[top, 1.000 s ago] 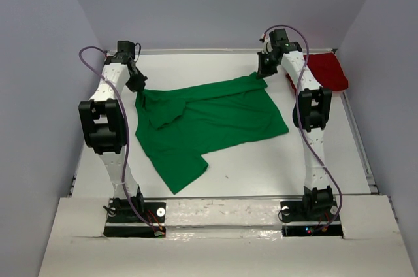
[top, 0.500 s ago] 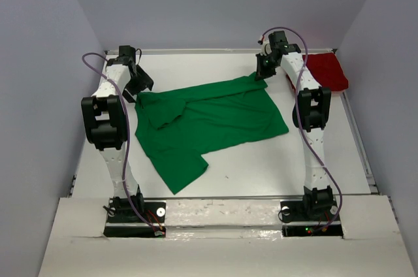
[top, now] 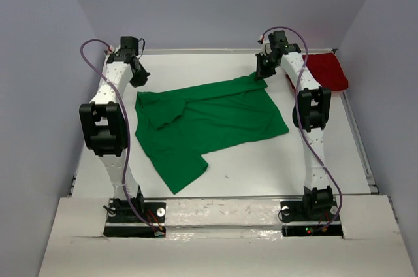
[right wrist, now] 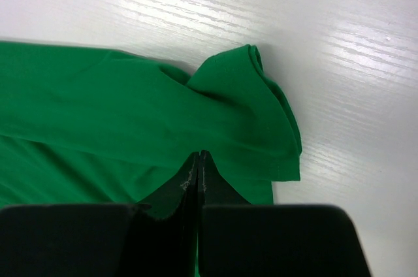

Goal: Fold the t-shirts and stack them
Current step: Fold the tshirt

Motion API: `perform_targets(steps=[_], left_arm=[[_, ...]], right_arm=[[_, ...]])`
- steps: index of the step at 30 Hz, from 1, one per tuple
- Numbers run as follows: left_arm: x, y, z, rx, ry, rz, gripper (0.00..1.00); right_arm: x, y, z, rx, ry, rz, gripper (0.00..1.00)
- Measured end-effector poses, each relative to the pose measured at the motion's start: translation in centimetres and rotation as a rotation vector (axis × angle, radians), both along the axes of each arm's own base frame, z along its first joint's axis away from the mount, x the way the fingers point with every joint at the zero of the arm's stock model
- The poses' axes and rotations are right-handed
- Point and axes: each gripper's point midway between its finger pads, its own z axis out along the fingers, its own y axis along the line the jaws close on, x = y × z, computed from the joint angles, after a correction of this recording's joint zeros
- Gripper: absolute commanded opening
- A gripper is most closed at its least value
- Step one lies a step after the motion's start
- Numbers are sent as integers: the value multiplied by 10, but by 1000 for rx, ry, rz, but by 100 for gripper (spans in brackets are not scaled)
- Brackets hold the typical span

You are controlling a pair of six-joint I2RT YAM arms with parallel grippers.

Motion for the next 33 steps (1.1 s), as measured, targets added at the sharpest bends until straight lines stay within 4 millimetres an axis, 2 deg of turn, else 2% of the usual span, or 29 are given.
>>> perform_targets(steps=[5, 7, 9, 14, 17, 24, 33], left_arm=[[16, -34, 19, -57, -83, -117, 0], [19, -45, 14, -88, -82, -154, 0], [21, -49, 1, -110, -60, -168, 0], [18, -51, -39, -129, 30, -160, 0], [14, -49, -51, -127, 71, -140, 0], [4, -43, -59, -107, 123, -104, 0], [1, -42, -61, -101, 136, -108, 0]], right_arm=[[1, -3, -1, -13, -2, -8, 0], [1, -4, -1, -22, -3, -13, 0], [2, -5, -1, -25, -4, -15, 0], [3, -6, -1, -28, -6, -20, 0], [5, -6, 2, -26, -17, -20, 0], [14, -2, 4, -9, -46, -13, 0], [6, 1, -36, 6, 46, -12, 0]])
